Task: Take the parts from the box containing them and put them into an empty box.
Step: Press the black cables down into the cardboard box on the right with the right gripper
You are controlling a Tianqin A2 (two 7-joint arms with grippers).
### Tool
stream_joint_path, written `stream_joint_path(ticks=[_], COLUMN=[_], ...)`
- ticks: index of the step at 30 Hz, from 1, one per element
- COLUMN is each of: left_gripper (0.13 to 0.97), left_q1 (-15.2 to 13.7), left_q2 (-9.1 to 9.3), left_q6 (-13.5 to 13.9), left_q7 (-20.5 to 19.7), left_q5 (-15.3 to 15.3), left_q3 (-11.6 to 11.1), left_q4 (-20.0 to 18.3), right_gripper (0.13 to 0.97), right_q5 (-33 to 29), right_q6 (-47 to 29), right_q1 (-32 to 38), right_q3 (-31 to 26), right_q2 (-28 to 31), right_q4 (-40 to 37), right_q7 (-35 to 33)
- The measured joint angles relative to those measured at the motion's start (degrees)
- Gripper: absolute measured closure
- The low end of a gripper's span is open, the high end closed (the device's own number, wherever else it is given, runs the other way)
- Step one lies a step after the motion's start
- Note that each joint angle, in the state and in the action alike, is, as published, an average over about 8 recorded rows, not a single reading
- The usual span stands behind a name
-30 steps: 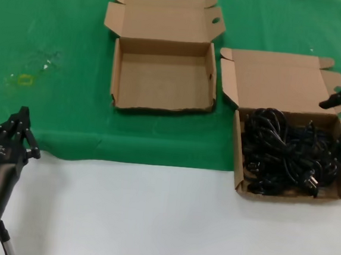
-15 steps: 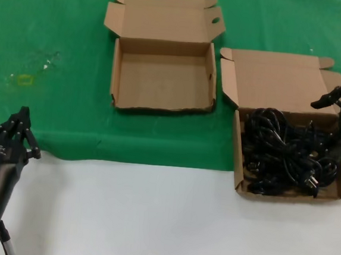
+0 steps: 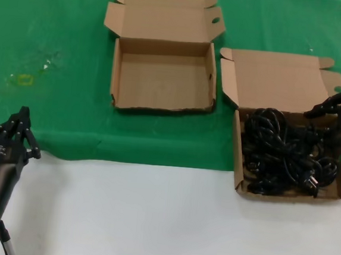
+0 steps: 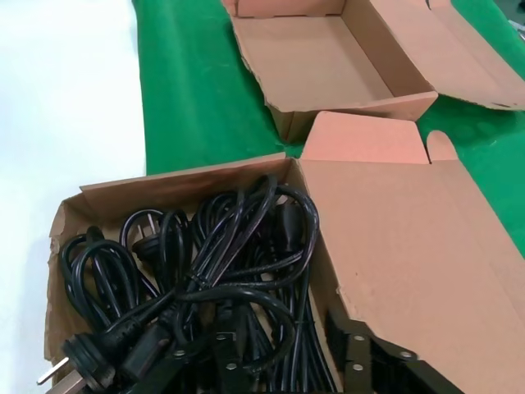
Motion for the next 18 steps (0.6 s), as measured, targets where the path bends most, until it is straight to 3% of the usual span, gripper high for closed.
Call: stream_joint_path(ticks=[2, 6, 14, 18], left_gripper=[0.953, 0.953, 0.953, 0.953], left_q1=[0.0, 0.0, 0.0, 0.0], left_q2=[0.0, 0.0, 0.0, 0.0], left_q6=[0.0, 0.0, 0.0, 0.0], left_q7=[0.0, 0.0, 0.0, 0.0], left_q5=[0.0, 0.0, 0.0, 0.0], left_q3=[0.0, 0.0, 0.0, 0.0], left_q4=[0.0, 0.0, 0.0, 0.0], right_gripper=[0.678, 0.678, 0.83, 0.859], right_q5=[-0.2, -0.5, -1.3, -1.7], right_q6=[0.0, -0.1, -1.4, -2.4], right_q1=[0.1, 0.3, 0.9, 1.3], right_q3=[0.2, 0.5, 0.9, 1.0], right_q2=[-0.1, -0.2, -0.1, 0.2], right_q4=[0.0, 0.0, 0.2, 0.3], right_q7=[0.0, 0.1, 0.1, 0.3])
